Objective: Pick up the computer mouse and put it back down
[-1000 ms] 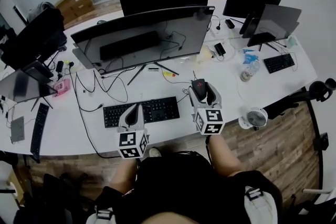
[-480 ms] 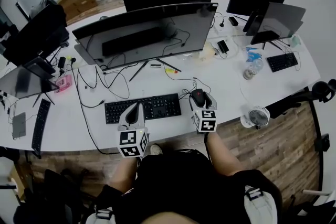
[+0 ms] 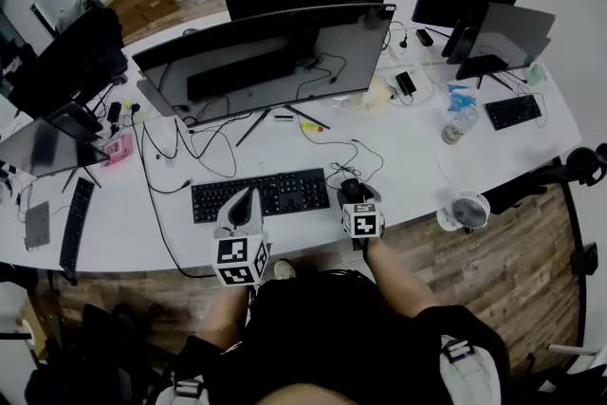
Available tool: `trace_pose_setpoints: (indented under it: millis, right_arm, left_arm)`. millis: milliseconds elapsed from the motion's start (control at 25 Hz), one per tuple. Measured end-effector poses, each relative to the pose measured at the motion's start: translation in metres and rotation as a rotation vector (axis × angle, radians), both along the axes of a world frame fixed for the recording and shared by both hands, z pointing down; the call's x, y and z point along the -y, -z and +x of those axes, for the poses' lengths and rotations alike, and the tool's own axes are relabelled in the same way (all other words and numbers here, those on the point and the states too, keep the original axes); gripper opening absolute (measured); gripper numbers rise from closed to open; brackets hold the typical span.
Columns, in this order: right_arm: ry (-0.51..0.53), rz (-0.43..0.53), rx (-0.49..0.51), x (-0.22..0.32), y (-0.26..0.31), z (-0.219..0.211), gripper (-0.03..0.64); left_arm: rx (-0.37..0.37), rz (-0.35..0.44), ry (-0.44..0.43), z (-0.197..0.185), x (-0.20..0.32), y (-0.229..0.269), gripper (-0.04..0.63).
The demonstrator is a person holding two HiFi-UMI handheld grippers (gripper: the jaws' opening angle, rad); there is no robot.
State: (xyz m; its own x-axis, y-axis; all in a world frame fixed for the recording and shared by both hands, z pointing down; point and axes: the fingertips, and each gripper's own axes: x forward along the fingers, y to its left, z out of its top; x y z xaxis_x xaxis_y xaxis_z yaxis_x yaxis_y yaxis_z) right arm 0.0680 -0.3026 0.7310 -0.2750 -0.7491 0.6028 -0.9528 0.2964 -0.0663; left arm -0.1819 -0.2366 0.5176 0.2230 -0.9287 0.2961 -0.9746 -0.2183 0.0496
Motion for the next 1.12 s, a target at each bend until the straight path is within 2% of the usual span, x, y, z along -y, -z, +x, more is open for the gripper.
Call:
trace_pose_setpoints:
  millis: [360,520,600,720,840,880,920,960,1040,1120]
  right_arm:
    - [0.050,-0.123,-0.094,-0.013,-0.055,-0.007,0.264]
    - [0.058,-0.128,-0.097,-0.013,-0.060,-0.009,0.264]
    - [0.068,-0.095,-0.091,-0.010,-0.048,-0.010,0.265]
    - [0.055,0.051,-0.042,0.005,0.004,-0.008,0.265]
    - [0.022,0.256,0.047,0.019,0.094,-0.006,0.259]
    - [0.010,0.345,0.061,0.022,0.130,-0.004,0.186]
    - [-0.001,0.438,0.069,0.023,0.166,-0.002,0.057]
    - [-0.007,0.522,0.080,0.022,0.201,0.000,-0.002]
    - [-0.003,0.644,0.112,0.017,0.258,0.001,-0.002]
    - [0.000,0.713,0.124,0.011,0.293,0.004,-0.003]
  left_arm:
    - [0.002,-0.001,0.013,-0.004,-0.006,0.001,0.055]
    - [0.003,-0.007,0.016,-0.006,-0.007,-0.001,0.055]
    - [0.002,-0.005,0.017,-0.006,-0.007,-0.001,0.055]
    - [0.000,0.000,0.014,-0.004,-0.004,0.000,0.055]
    - [-0.004,0.010,0.008,0.000,0.000,0.003,0.055]
    - [-0.006,0.015,0.006,0.001,0.002,0.004,0.055]
    - [-0.008,0.020,0.005,0.003,0.004,0.006,0.055]
    - [-0.010,0.024,0.003,0.004,0.005,0.007,0.055]
    - [-0.012,0.031,-0.002,0.007,0.008,0.010,0.055]
    - [-0.013,0.039,-0.008,0.010,0.010,0.013,0.055]
